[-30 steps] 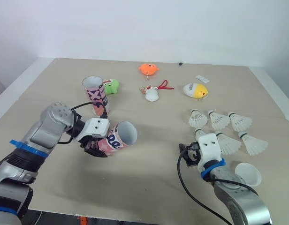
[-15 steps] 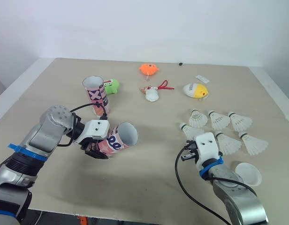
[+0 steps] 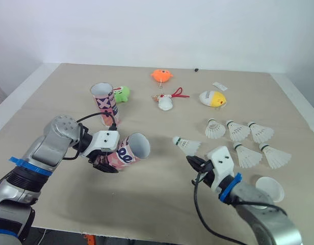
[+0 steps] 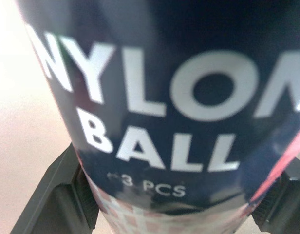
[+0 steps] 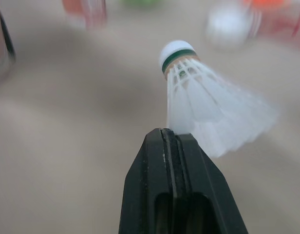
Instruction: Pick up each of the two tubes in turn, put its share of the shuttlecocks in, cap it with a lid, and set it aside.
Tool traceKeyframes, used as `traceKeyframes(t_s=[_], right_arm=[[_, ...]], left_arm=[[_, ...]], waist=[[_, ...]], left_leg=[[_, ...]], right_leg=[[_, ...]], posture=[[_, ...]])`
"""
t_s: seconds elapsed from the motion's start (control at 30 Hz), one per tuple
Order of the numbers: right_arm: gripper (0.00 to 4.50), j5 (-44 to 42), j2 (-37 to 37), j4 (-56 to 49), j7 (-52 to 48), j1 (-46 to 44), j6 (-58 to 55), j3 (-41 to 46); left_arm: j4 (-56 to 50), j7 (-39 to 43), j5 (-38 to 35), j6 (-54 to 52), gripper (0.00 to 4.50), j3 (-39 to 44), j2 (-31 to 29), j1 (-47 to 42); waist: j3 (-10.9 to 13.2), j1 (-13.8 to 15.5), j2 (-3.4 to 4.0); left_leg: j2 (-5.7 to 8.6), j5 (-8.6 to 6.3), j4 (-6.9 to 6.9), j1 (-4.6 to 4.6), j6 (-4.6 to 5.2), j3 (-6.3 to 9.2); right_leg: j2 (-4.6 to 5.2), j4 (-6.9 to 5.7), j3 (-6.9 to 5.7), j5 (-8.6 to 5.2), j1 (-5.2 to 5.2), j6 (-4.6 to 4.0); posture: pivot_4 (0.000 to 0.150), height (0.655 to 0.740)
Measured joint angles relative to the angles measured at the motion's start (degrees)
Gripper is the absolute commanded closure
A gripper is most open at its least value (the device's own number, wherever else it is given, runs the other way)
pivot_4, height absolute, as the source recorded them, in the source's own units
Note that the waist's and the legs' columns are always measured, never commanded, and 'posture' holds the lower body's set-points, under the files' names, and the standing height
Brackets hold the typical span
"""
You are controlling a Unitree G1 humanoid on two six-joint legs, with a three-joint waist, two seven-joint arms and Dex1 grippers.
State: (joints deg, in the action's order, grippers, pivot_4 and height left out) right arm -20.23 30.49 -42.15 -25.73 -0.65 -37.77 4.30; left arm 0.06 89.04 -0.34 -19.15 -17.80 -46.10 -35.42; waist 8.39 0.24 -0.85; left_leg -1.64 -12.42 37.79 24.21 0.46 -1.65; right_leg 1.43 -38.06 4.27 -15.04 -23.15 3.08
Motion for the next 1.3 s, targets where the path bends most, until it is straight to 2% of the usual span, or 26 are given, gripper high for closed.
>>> traceKeyframes(t_s=[0.17,0.33,0.5,0.8,1.3], right_arm=[[4.45,-5.1,6.1,0.7,-7.1,-6.9,1.2,3.7],[4.45,-17.5,16.6,-3.4,-18.5,-11.4,-1.1,7.5],[4.45,-17.3,25.2,-4.0,-26.6,-14.2,0.1,3.1],[4.45,-5.3,25.2,2.5,-31.3,-25.0,8.6,-10.8],[4.45,2.1,20.2,10.0,-35.4,-34.1,13.4,-18.3]], left_arm=[[0.2,0.4,-0.1,0.0,1.07,-0.1,0.0,-0.2],[0.6,1.2,-0.2,0.0,1.07,-0.3,0.1,-0.7],[1.6,1.5,-0.1,-0.1,1.07,-0.8,0.3,-1.5],[1.6,1.7,-0.2,-1.4,1.07,-1.5,0.5,-2.1],[1.6,1.8,-0.2,-2.3,1.07,-1.6,0.6,-2.4]], waist=[[0.0,0.1,-0.01],[0.0,0.1,-0.02],[0.0,0.1,-0.01],[0.0,0.1,-0.02],[0.0,0.2,0.01]], left_leg=[[0.0,0.0,-0.03,0.01,0.0,-0.03],[-0.01,-0.01,-0.1,0.03,0.01,0.04],[-0.01,-0.01,-0.08,0.03,0.01,0.03],[-0.02,-0.01,0.04,0.06,0.01,-0.02],[-0.02,-0.01,0.04,0.1,0.01,-0.02]], right_leg=[[-0.01,0.0,-0.11,0.07,0.02,0.03],[0.0,0.0,-0.19,0.07,0.04,-0.04],[0.01,0.01,-0.15,-0.03,0.0,-0.13],[0.06,0.0,-0.11,-0.02,-0.02,-0.14],[0.05,-0.04,-0.14,0.06,-0.07,-0.17]], posture=[[0.15,0.74],[0.15,0.74],[0.15,0.74],[0.15,0.74],[0.15,0.74]])
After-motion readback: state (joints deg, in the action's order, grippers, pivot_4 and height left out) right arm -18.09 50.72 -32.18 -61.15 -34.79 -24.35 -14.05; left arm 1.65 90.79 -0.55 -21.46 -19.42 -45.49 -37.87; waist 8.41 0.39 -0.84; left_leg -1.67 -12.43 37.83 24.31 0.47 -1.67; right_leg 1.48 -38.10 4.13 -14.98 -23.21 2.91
